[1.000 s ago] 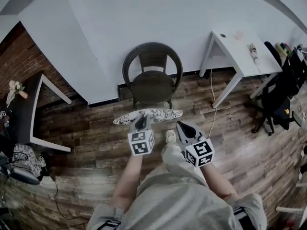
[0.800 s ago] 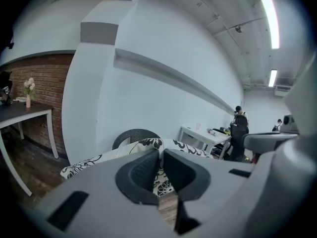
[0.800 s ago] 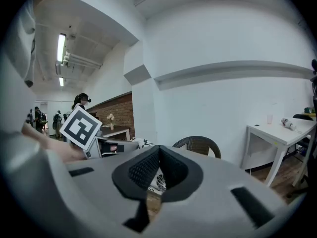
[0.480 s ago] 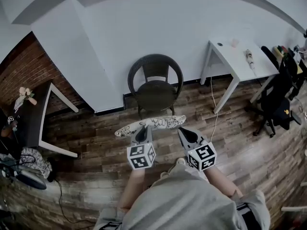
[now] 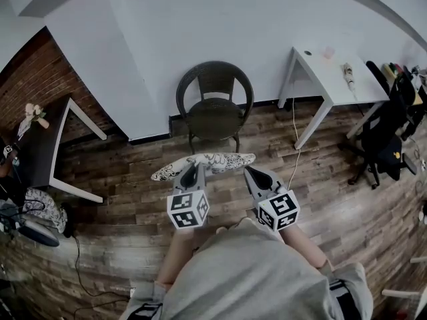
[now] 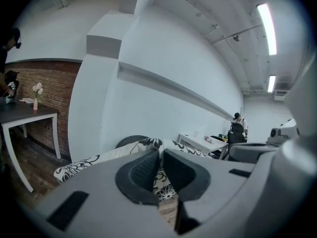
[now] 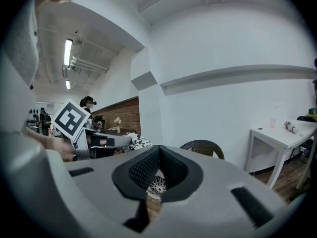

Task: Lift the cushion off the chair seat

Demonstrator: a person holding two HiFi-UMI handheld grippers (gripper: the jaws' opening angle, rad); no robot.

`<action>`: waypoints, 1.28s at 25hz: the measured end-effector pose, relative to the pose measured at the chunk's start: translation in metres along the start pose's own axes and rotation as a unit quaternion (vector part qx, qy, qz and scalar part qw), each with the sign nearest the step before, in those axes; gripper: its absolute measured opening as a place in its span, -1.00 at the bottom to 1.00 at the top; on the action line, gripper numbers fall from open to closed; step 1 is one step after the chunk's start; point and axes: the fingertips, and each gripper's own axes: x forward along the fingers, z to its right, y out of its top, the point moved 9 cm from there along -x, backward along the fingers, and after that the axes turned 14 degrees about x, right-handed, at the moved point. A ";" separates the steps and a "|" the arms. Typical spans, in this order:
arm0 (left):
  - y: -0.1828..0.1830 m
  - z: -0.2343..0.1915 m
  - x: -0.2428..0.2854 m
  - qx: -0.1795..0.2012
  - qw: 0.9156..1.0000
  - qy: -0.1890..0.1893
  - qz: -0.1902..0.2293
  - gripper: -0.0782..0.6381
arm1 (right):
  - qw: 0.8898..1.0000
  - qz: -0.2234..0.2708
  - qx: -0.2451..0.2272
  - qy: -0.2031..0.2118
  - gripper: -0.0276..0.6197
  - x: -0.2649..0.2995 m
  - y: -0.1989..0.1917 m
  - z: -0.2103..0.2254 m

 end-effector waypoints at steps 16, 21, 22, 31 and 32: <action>0.005 -0.008 0.016 -0.005 1.000 0.004 0.007 -0.70 | 1.000 -0.003 -0.008 -0.016 -0.91 0.020 0.003 0.011; 0.005 -0.013 0.024 -0.001 1.000 0.003 0.003 -0.70 | 1.000 -0.003 -0.003 -0.020 -0.91 0.029 0.003 0.016; 0.004 -0.014 0.025 -0.002 1.000 0.003 0.002 -0.70 | 1.000 -0.004 -0.002 -0.021 -0.91 0.031 0.003 0.017; 0.003 -0.024 0.032 0.001 1.000 0.004 0.001 -0.70 | 1.000 -0.005 0.000 -0.025 -0.91 0.042 0.001 0.019; 0.002 -0.025 0.032 0.000 1.000 0.004 0.001 -0.70 | 1.000 -0.005 0.000 -0.025 -0.91 0.043 0.001 0.019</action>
